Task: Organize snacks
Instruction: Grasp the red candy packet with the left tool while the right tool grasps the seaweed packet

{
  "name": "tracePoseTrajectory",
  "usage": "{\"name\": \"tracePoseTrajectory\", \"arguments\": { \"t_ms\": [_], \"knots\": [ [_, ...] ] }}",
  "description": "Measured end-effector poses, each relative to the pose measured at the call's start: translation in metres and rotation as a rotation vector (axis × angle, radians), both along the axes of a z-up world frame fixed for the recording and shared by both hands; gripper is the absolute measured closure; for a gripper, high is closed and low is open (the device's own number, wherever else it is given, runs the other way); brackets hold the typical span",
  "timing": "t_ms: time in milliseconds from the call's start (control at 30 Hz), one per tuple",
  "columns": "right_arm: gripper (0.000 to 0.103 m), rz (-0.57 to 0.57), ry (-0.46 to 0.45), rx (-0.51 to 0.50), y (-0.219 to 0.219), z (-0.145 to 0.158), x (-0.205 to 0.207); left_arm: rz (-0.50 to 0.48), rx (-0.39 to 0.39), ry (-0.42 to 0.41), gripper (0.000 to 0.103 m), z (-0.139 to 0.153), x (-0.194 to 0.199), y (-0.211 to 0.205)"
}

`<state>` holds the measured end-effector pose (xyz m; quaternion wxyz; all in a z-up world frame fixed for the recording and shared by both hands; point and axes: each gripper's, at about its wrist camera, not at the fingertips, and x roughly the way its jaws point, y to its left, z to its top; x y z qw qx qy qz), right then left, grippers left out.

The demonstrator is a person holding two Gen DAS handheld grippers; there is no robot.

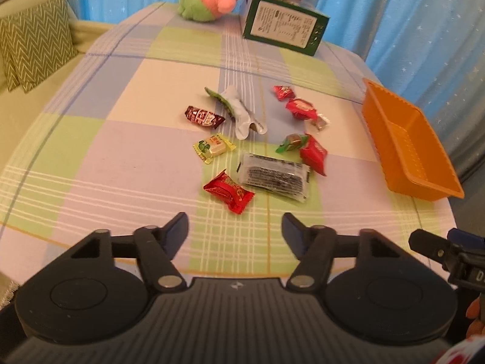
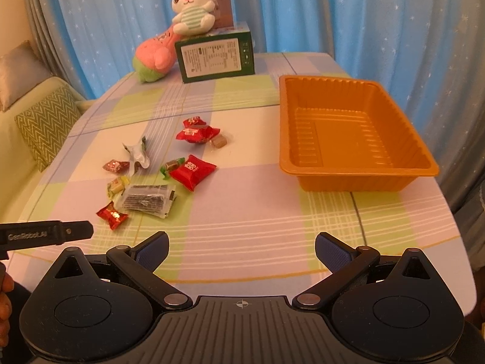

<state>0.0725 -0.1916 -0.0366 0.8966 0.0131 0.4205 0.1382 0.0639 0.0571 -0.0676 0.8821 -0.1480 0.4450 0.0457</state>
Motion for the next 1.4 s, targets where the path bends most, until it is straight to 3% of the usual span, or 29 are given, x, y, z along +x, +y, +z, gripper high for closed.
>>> {"name": "tracePoseTrajectory", "arguments": {
  "t_ms": [100, 400, 533, 667, 800, 900, 1167, 1300, 1400],
  "knots": [
    [0.001, 0.015, -0.004, 0.004, 0.005, -0.009, 0.011, 0.008, -0.007, 0.002, 0.056, -0.013, 0.014, 0.002],
    [0.001, 0.063, 0.011, -0.016, 0.025, -0.034, 0.04, 0.059, -0.038, 0.017, 0.065, -0.041, 0.044, 0.009],
    [0.001, 0.093, 0.011, -0.027, 0.033, -0.04, 0.046, 0.059, -0.009, 0.016, 0.069, -0.042, 0.053, 0.008],
    [0.001, 0.156, -0.006, -0.047, 0.043, -0.045, 0.047, -0.001, 0.072, 0.041, 0.082, -0.041, 0.056, 0.005],
    [0.001, 0.224, -0.018, -0.037, 0.054, -0.047, 0.047, -0.036, 0.102, 0.057, 0.084, -0.04, 0.053, 0.009],
    [0.016, 0.307, -0.047, -0.052, 0.066, -0.048, 0.048, -0.033, 0.113, 0.051, 0.085, -0.034, 0.05, 0.018],
    [0.029, 0.611, -0.143, -0.149, 0.116, -0.056, 0.062, -0.017, 0.102, 0.002, 0.085, -0.009, 0.047, 0.036],
    [0.039, 0.748, -0.117, -0.171, 0.135, -0.069, 0.077, -0.016, 0.09, -0.003, 0.085, -0.006, 0.045, 0.039],
    [0.04, 0.796, -0.107, -0.197, 0.144, -0.075, 0.09, -0.025, 0.082, 0.002, 0.085, -0.008, 0.043, 0.038]
  ]
}}
